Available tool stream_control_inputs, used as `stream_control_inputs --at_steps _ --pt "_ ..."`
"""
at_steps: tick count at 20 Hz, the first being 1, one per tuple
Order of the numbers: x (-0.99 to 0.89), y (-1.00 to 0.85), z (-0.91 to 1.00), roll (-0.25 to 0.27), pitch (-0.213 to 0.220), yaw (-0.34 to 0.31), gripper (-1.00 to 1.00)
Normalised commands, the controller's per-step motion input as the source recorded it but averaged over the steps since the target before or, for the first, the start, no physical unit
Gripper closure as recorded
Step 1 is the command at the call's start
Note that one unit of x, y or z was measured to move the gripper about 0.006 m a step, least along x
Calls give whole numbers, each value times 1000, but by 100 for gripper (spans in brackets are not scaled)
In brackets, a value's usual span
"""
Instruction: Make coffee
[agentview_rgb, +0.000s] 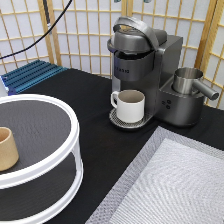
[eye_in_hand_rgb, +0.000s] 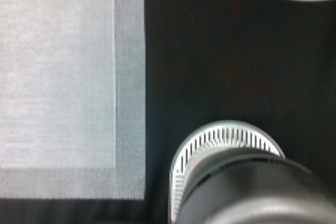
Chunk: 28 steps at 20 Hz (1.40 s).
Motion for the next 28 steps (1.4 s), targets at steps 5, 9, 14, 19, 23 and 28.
stream_control_inputs --at_steps 5,9,14,19,23,28 --pt "142 -5 -325 -123 2 0 -100" --pt "246 11 -156 -69 31 5 -100" --pt "158 -127 -179 -3 54 25 -100" --pt "237 -345 -472 -1 45 14 -100" --pt "236 -481 -699 -2 45 11 -100" --pt "89 -105 -977 -63 5 11 -100"
